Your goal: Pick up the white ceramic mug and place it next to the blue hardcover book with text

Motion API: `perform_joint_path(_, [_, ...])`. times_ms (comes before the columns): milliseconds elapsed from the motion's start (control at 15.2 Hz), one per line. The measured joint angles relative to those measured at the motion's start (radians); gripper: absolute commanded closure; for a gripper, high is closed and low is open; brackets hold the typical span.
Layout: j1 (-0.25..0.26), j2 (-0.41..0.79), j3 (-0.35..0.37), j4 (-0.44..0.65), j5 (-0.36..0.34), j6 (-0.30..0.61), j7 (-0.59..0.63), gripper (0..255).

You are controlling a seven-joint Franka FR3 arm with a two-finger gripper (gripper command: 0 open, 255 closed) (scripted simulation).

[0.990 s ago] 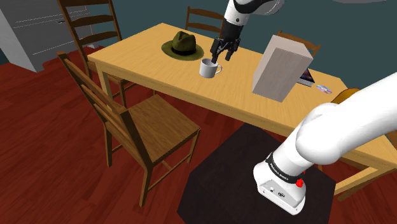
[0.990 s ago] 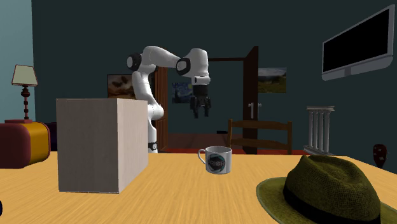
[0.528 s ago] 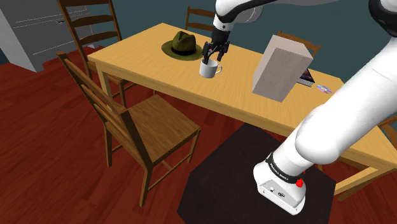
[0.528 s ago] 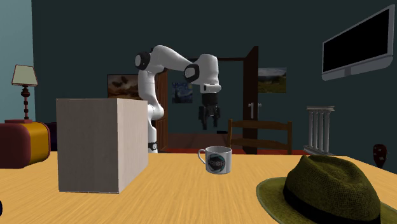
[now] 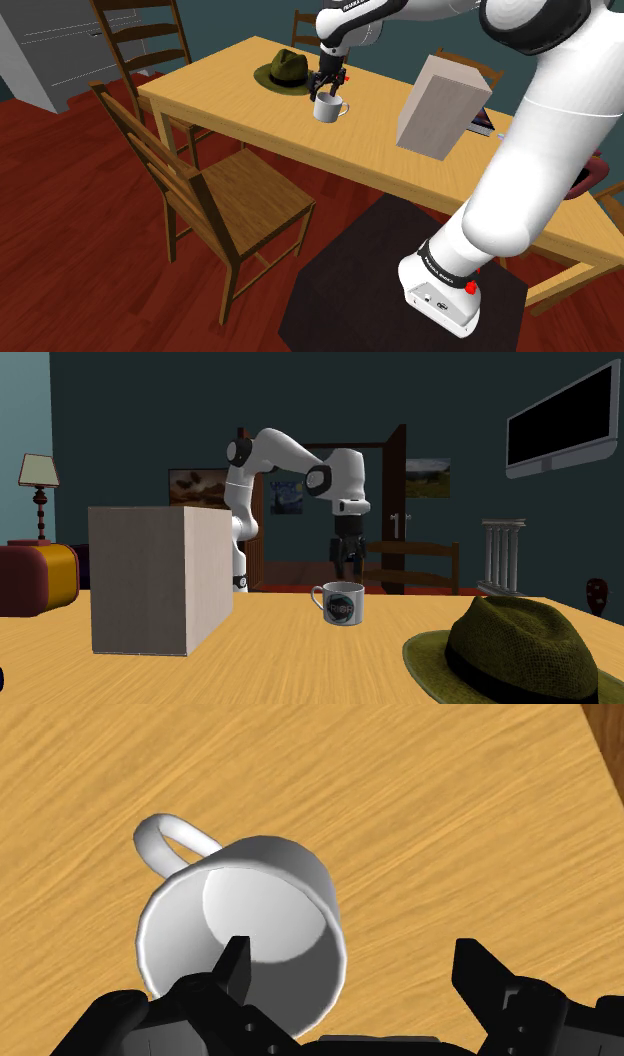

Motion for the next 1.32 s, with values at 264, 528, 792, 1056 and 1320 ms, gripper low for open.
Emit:
perform_joint_path(264, [-0.005,0.052,0.001,0.027,0.006,0.026,-0.002,0])
perform_joint_path(528, [-0.008,0.084,0.003,0.011,0.013,0.073,-0.006,0])
perform_joint_path(792, [-0.010,0.095,0.004,0.011,0.016,0.085,-0.009,0])
perform_joint_path(1056, [-0.011,0.096,0.004,0.011,0.017,0.086,-0.010,255])
perform_joint_path(1320, [-0.011,0.096,0.004,0.011,0.017,0.086,-0.010,255])
